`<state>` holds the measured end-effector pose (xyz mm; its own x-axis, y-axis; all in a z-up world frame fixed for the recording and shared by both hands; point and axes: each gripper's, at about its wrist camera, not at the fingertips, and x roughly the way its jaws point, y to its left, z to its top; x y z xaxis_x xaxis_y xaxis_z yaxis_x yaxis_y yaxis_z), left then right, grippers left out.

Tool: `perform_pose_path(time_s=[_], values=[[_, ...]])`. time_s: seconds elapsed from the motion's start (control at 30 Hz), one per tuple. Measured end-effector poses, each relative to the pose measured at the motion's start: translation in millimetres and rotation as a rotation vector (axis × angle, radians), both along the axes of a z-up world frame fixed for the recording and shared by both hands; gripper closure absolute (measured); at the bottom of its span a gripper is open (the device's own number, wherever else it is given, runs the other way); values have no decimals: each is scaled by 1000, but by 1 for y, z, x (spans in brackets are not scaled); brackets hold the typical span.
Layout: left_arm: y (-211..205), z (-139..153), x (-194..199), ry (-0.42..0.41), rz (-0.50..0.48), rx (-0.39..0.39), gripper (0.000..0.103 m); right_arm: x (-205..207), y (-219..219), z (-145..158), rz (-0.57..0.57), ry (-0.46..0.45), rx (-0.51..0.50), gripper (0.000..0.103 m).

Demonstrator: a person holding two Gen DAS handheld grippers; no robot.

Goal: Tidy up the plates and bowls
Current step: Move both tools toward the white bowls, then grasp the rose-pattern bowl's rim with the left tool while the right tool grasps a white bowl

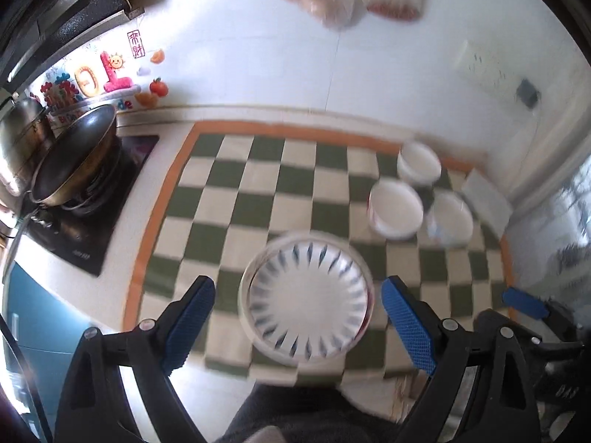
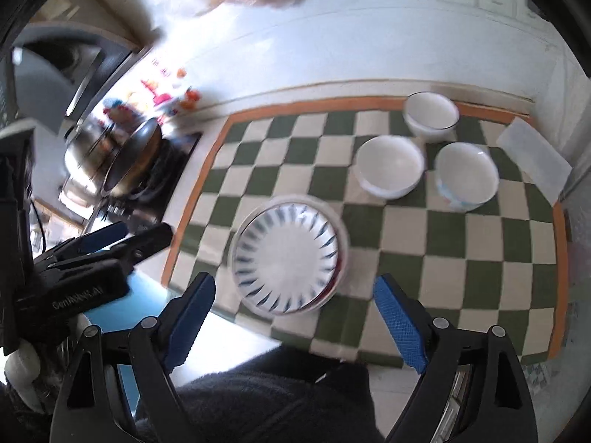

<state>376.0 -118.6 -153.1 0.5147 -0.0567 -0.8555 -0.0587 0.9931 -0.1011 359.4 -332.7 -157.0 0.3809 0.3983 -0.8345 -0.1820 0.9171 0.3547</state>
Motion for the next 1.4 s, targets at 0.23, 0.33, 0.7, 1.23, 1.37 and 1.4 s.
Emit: perform_pose_path(time_s=[0.23, 0.33, 0.7, 1.23, 1.37, 1.4], values=[[-16, -42, 117, 88, -139, -156, 11, 89, -66, -22, -180, 58, 88, 13], [-40, -80, 163, 200, -237, -177, 12, 147, -84, -41, -213, 102, 87, 14], [-90, -190, 241, 489, -298, -384, 46, 295, -72, -136, -68, 299, -158, 38], [-86, -217, 256, 562, -161, -411, 90, 316, -59, -210, 61, 415, -247, 92], [-84, -215, 255, 573, -138, -401, 91, 316, -58, -211, 78, 414, -246, 92], [-84, -214, 255, 574, -138, -389, 91, 316, -58, -211, 84, 417, -247, 93]])
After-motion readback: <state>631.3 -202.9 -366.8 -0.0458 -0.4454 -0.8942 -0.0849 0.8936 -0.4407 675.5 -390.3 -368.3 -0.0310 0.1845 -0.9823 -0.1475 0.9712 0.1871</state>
